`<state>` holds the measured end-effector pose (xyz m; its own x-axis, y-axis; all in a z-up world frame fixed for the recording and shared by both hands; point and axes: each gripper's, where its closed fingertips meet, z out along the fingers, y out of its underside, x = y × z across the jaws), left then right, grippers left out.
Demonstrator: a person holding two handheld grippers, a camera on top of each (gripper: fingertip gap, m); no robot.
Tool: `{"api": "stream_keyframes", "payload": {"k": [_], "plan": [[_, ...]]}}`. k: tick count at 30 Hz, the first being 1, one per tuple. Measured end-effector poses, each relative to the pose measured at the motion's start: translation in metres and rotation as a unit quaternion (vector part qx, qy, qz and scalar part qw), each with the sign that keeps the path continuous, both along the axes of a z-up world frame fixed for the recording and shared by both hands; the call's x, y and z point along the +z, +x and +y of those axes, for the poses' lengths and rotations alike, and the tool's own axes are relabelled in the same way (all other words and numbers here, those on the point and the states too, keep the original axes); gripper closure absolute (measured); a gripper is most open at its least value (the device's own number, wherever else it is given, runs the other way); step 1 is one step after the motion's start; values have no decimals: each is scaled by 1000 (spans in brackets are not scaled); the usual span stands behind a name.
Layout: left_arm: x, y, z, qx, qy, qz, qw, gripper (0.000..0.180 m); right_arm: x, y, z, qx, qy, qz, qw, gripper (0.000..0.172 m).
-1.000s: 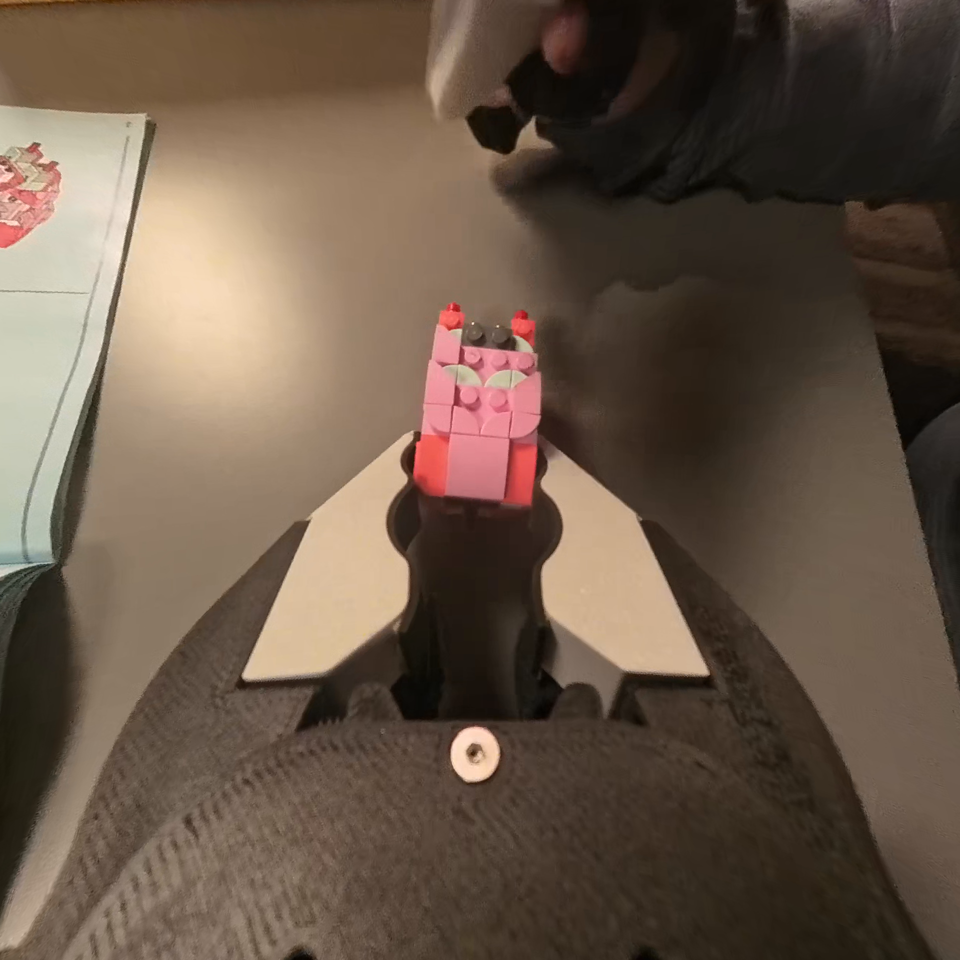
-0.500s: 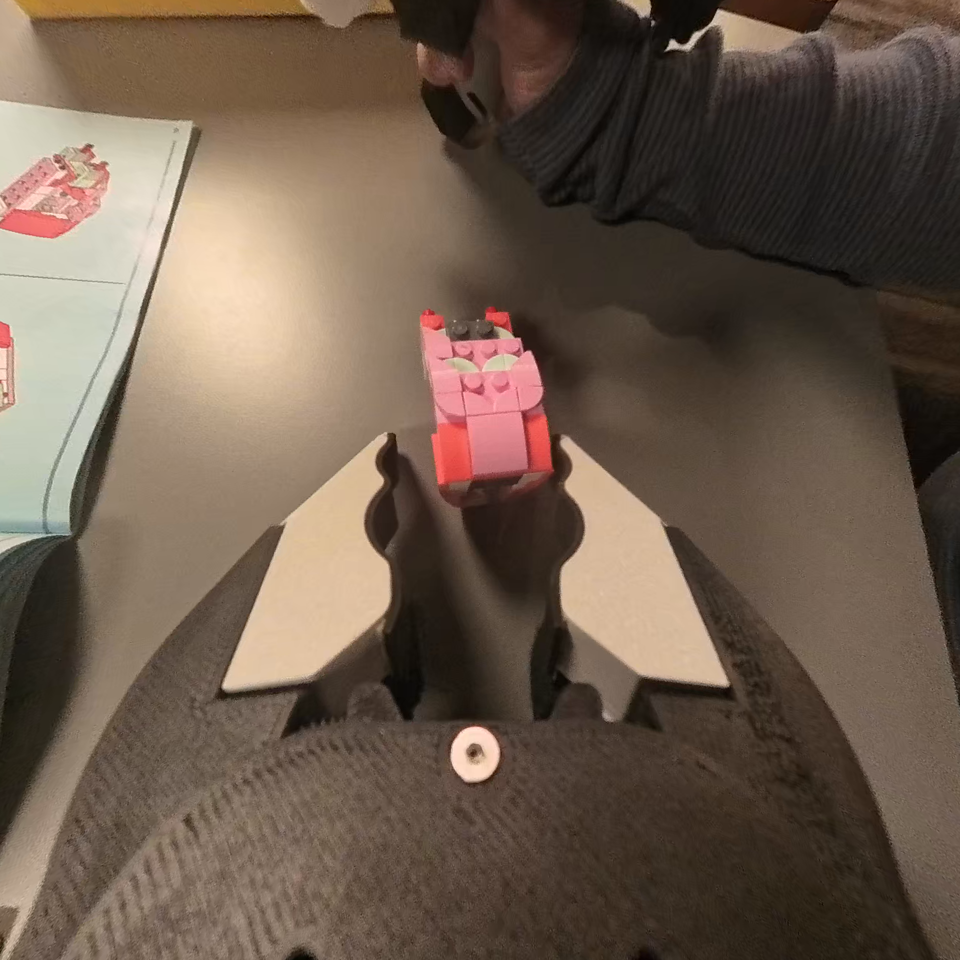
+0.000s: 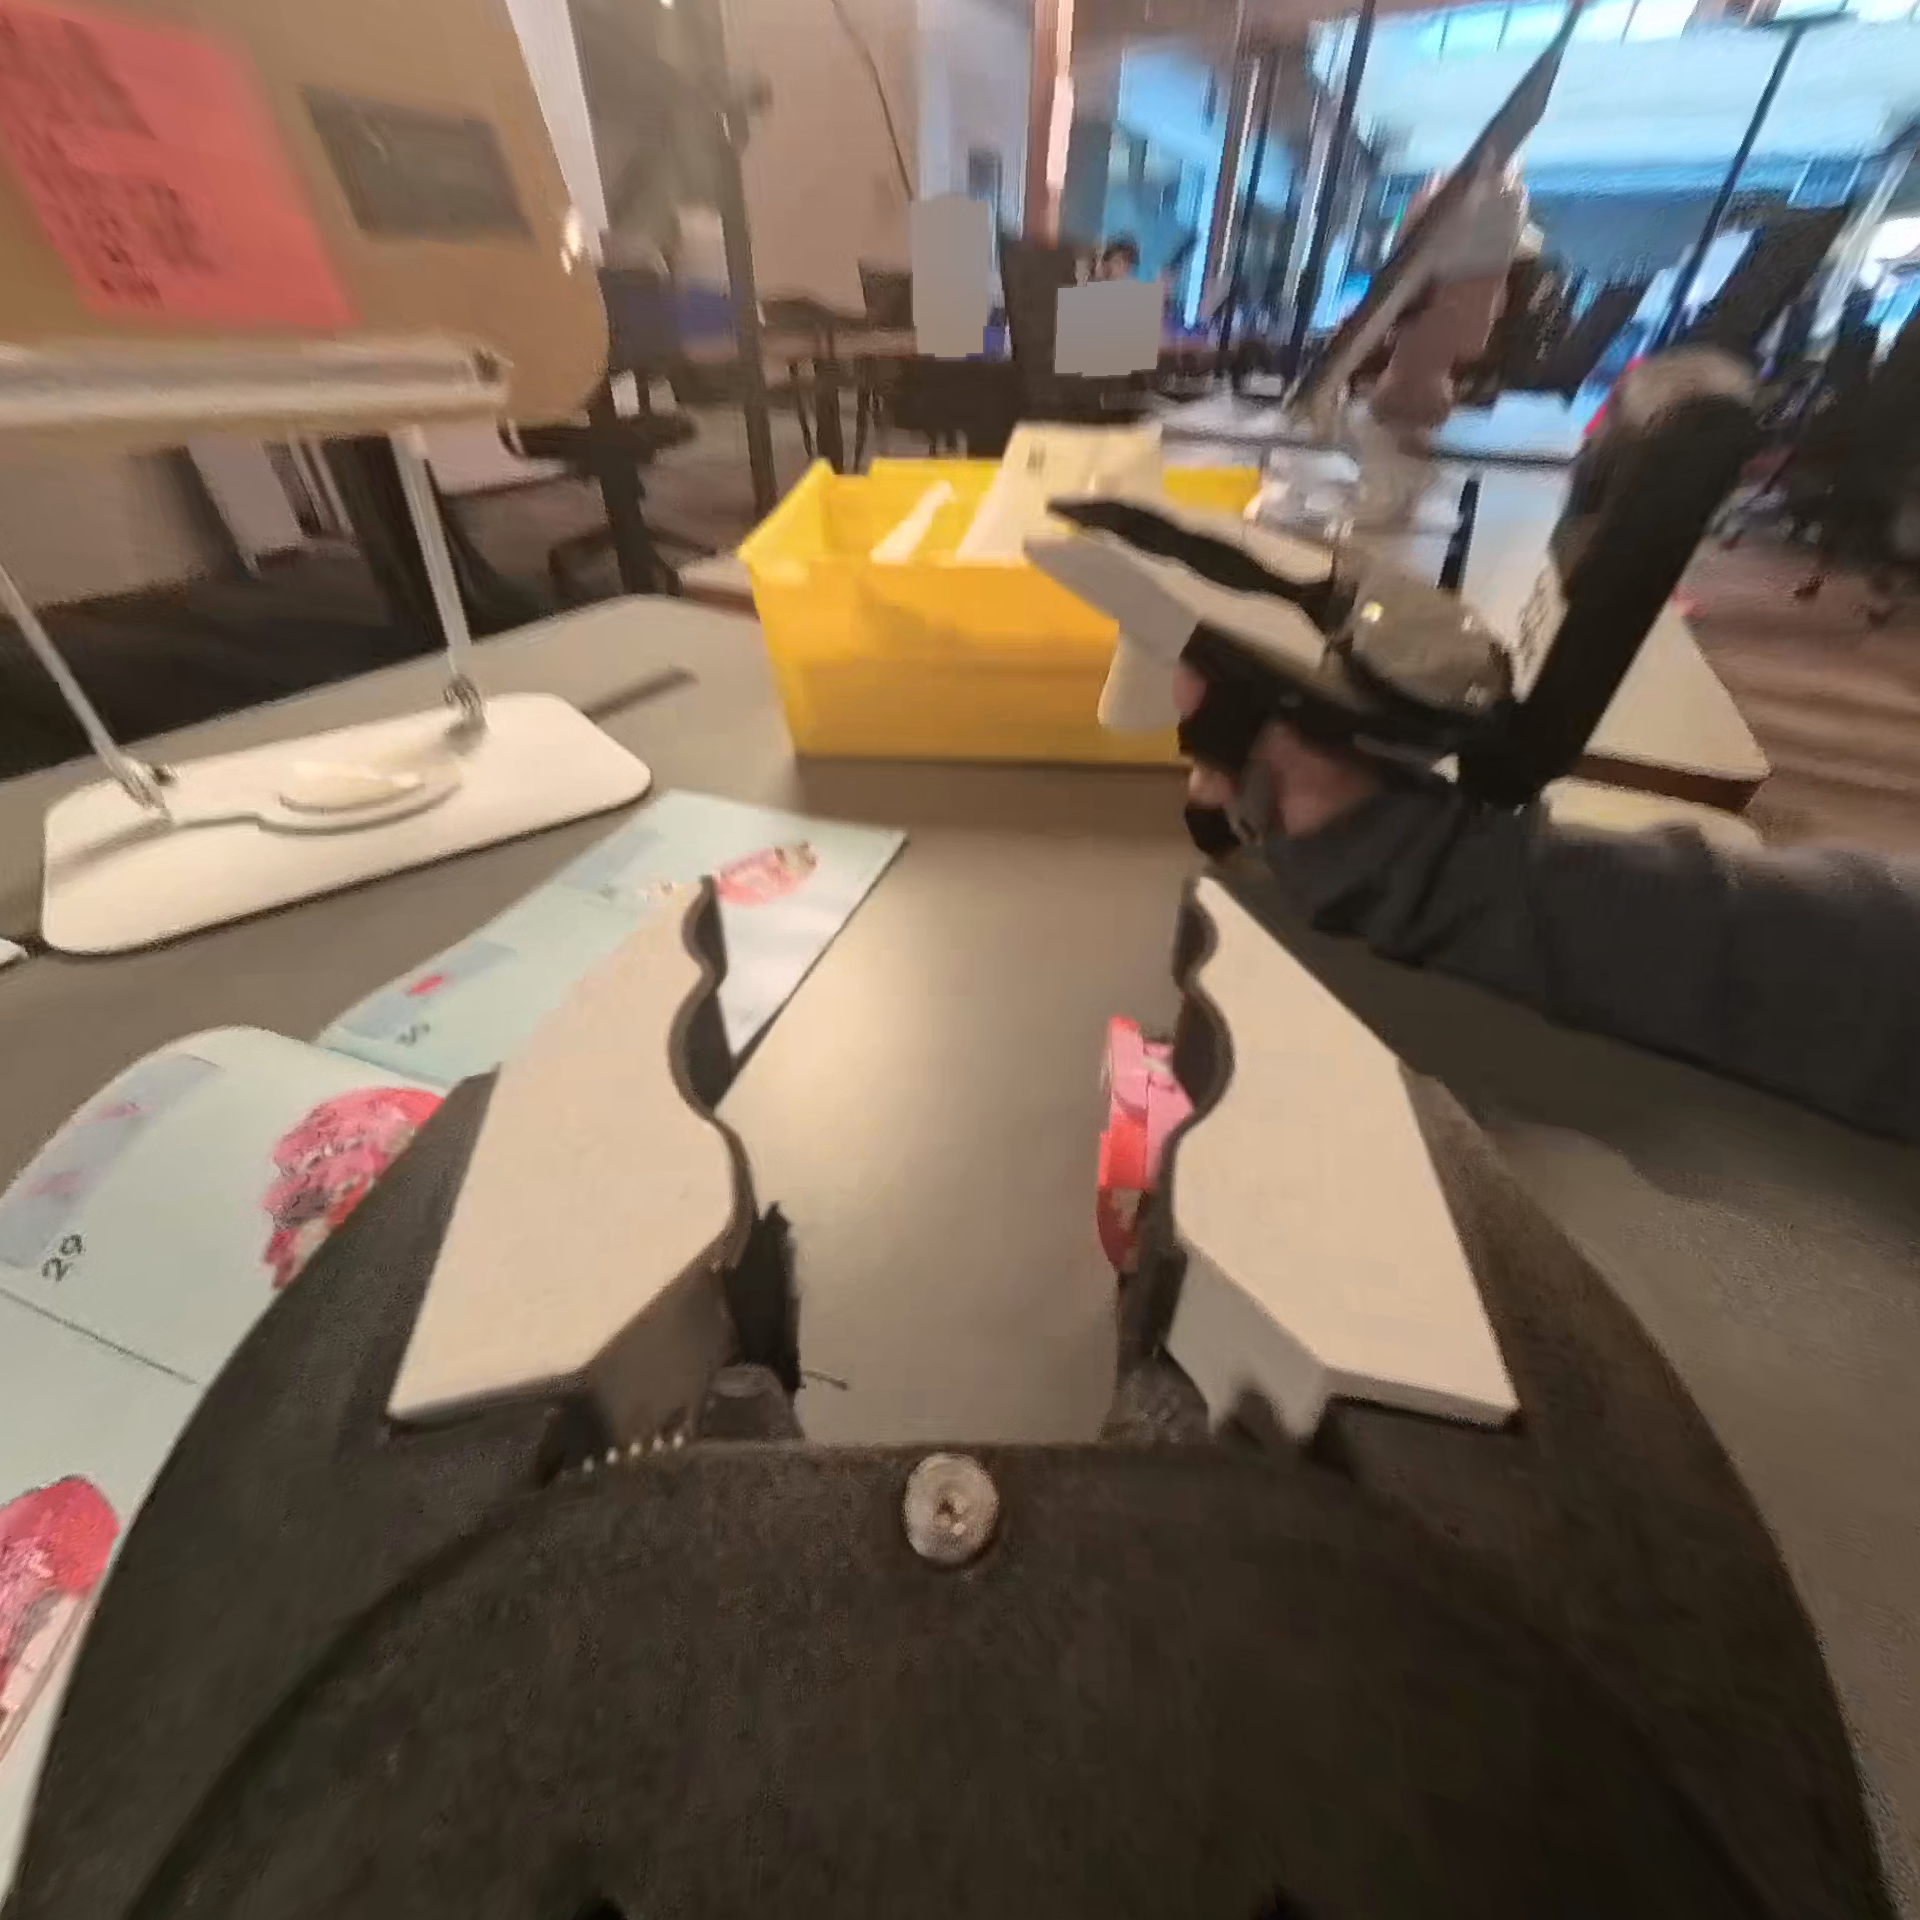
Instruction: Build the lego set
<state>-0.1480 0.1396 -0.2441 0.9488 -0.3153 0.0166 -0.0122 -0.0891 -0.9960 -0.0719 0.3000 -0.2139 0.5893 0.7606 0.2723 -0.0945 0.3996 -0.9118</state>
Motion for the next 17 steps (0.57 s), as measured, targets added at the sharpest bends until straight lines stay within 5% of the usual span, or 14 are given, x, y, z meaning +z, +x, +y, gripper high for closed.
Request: {"api": "stream_keyframes", "payload": {"k": [6,17], "plan": [[16,-2,-6,-1,45,-49,998,131,-7,-5,-1,-41,50,-59,996,166],[-3,7,0,10,18,52,998,166,-14,-5,8,-60,40,-76,994,171]]}}
